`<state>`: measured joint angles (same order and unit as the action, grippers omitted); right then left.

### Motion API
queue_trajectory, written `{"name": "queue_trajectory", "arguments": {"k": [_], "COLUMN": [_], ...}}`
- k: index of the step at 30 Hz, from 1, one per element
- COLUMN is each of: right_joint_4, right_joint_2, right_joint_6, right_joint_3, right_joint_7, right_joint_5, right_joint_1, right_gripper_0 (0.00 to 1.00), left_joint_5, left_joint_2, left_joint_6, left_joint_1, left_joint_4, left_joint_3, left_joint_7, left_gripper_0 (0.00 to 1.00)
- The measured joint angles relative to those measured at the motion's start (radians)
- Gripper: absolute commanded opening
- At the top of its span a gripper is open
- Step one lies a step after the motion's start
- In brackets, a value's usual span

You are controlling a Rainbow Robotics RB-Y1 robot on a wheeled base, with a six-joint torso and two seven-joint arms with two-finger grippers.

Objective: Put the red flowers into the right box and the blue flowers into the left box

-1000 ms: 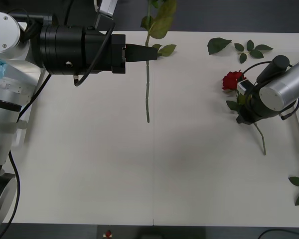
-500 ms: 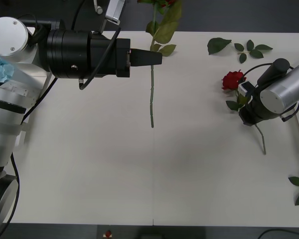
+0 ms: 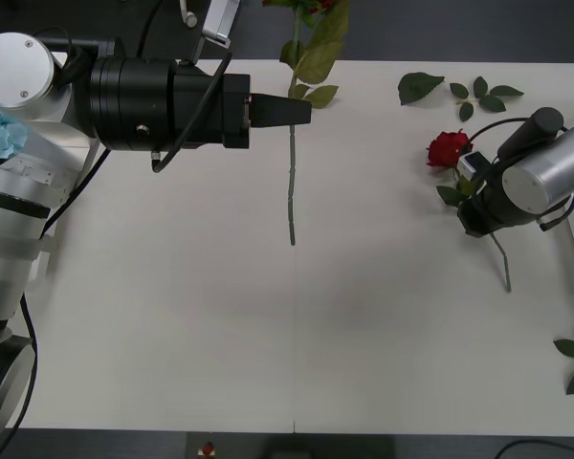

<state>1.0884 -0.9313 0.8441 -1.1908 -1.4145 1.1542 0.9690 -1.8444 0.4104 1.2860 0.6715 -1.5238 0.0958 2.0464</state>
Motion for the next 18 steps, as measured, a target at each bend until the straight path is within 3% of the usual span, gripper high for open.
{"name": "queue_trajectory", "arguments": {"k": [7,18], "right_joint_4": [0.048,0.278], "right_joint_2": [-0.055,-0.363], "right_joint_6": [0.0,0.009], "right_joint_3": [0.11,0.166], "right_joint_7": [-0.044,-0.104], "right_joint_5": [0.115,0.29], "right_joint_1": [0.0,0.0], "right_gripper_0": [0.0,0.0], "left_joint_5": [0.0,0.0], "left_joint_2": [0.0,0.0], "left_joint_6": [0.0,0.0], "left_joint_1": [0.0,0.0], "left_joint_4": [0.0,0.001], "left_joint_3": [0.0,0.0], "left_joint_7": [0.0,0.0], "left_gripper_0": [0.0,0.0]}}
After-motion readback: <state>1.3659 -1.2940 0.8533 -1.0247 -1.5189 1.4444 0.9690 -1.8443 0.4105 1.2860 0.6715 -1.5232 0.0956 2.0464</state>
